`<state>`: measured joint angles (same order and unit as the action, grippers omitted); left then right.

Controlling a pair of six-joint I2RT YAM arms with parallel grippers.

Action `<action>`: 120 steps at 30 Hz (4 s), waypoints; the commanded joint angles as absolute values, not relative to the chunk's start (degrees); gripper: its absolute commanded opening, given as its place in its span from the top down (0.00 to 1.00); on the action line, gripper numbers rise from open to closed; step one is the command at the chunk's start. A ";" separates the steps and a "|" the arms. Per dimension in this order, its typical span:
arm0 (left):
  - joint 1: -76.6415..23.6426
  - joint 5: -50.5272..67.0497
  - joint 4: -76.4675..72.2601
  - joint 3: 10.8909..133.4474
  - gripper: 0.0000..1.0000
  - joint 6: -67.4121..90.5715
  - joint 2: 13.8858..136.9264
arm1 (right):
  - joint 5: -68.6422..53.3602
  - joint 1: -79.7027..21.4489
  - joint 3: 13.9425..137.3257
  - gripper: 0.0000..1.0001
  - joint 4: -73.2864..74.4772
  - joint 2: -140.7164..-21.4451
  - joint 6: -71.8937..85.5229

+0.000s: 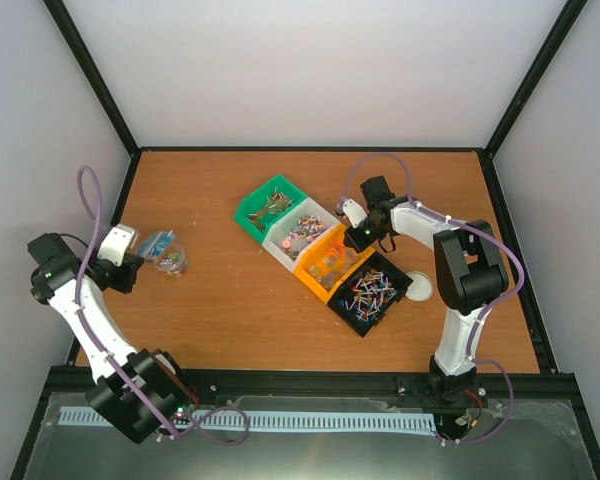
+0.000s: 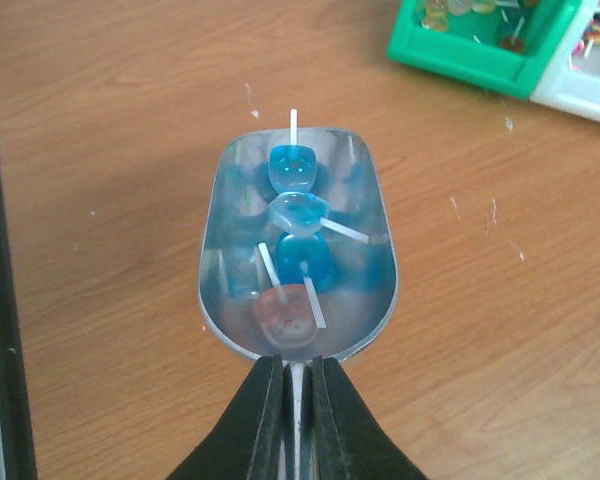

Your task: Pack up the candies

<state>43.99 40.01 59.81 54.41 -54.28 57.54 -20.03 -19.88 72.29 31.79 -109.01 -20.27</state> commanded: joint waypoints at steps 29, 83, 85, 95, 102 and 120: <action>44.06 28.22 69.00 63.27 0.99 -72.81 70.50 | -20.08 -18.87 71.26 0.97 30.40 -109.24 -17.94; -19.31 1.00 70.93 104.98 0.99 -25.69 107.26 | -19.83 -20.73 69.16 0.97 28.01 -107.64 -12.55; -19.42 0.04 70.97 107.07 0.99 -25.09 109.76 | -19.69 -20.72 69.26 0.97 28.10 -107.74 -12.72; -21.38 -2.23 71.18 109.74 0.99 -26.86 117.83 | -19.21 -21.05 69.43 0.97 28.03 -108.61 -13.73; -22.32 0.79 64.29 106.24 0.99 -24.36 122.84 | -19.47 -21.17 69.78 0.97 28.17 -109.18 -15.08; -22.27 16.56 23.07 78.07 0.99 -7.68 111.99 | -19.80 -19.12 68.48 0.97 31.59 -107.92 -18.13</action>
<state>-21.43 9.85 28.27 85.21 -14.13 113.65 -19.07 -20.18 70.00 28.38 -107.94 -16.80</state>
